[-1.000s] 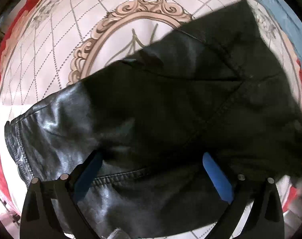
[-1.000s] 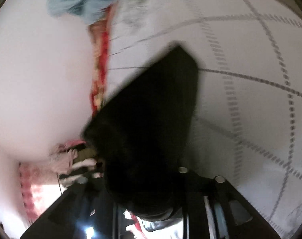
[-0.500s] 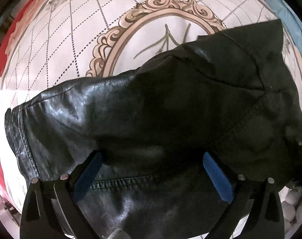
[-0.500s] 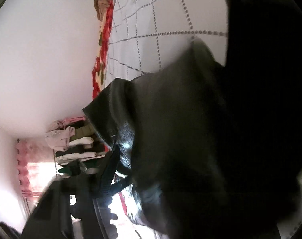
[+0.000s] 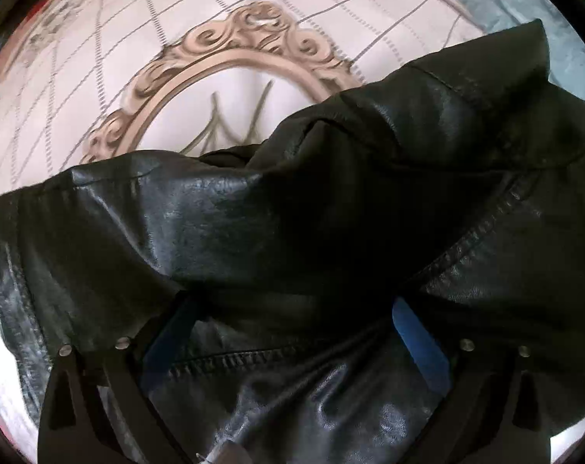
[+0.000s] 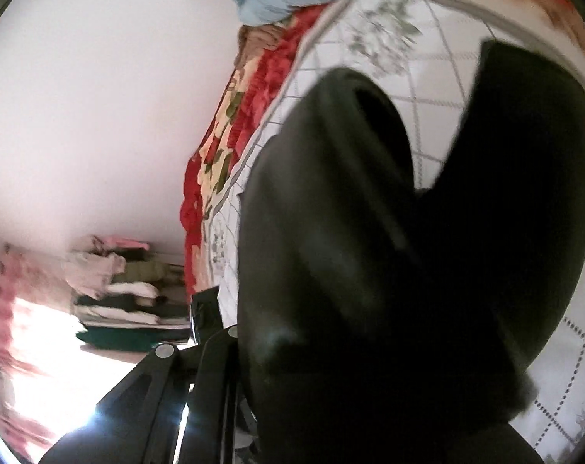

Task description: Fold large clothes

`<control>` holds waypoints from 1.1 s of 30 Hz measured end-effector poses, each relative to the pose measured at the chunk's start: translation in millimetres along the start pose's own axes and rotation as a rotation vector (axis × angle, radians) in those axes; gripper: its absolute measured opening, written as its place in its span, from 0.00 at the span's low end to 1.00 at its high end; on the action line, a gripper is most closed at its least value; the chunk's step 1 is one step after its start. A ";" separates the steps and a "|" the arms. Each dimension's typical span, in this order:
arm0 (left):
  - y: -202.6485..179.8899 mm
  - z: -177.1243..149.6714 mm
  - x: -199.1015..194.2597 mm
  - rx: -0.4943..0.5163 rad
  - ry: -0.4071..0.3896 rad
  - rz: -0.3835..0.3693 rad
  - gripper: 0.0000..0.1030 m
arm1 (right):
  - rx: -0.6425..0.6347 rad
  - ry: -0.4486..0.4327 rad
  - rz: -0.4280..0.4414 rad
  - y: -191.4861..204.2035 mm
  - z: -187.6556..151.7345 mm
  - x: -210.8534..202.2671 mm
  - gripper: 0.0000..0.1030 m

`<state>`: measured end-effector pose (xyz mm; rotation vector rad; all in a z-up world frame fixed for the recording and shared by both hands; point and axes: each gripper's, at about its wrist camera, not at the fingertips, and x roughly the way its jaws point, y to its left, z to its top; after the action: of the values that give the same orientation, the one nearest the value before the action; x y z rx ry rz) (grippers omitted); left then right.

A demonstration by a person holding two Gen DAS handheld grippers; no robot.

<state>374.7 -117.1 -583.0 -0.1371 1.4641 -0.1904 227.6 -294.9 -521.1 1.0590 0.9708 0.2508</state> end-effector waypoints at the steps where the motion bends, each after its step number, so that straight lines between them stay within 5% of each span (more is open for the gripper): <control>1: -1.5 6.1 -1.5 -0.004 -0.004 -0.020 1.00 | -0.025 0.000 -0.017 10.4 1.8 2.2 0.15; 8: 49.3 2.9 -24.9 -0.165 -0.013 -0.147 1.00 | -0.336 0.005 -0.205 116.1 -11.2 26.5 0.15; 14: 171.7 -54.1 -97.0 -0.378 -0.123 -0.070 1.00 | -0.666 0.070 -0.335 211.9 -73.4 85.1 0.15; 19: 279.6 -133.3 -151.0 -0.574 -0.180 0.084 1.00 | -0.904 0.218 -0.385 252.4 -160.6 175.2 0.15; 23: 341.5 -186.5 -188.9 -0.660 -0.224 0.182 1.00 | -0.954 0.404 -0.448 239.8 -225.7 255.4 0.20; 27: 370.4 -207.3 -209.6 -0.690 -0.269 0.211 1.00 | -0.918 0.580 -0.490 224.2 -251.4 300.5 0.52; 28: 375.0 -193.7 -205.8 -0.687 -0.278 0.207 1.00 | -0.895 0.605 -0.458 227.4 -249.3 299.1 0.70; 29: 373.6 -191.5 -213.7 -0.679 -0.289 0.200 1.00 | -0.856 0.639 -0.414 231.0 -245.0 294.4 0.74; 33: 359.2 -184.8 -241.0 -0.624 -0.331 0.139 1.00 | -0.715 0.723 -0.268 247.5 -208.8 258.6 0.73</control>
<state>183.9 289.2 -442.2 -0.5448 1.1543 0.3940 280.4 114.9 -488.7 0.1527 1.4947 0.7251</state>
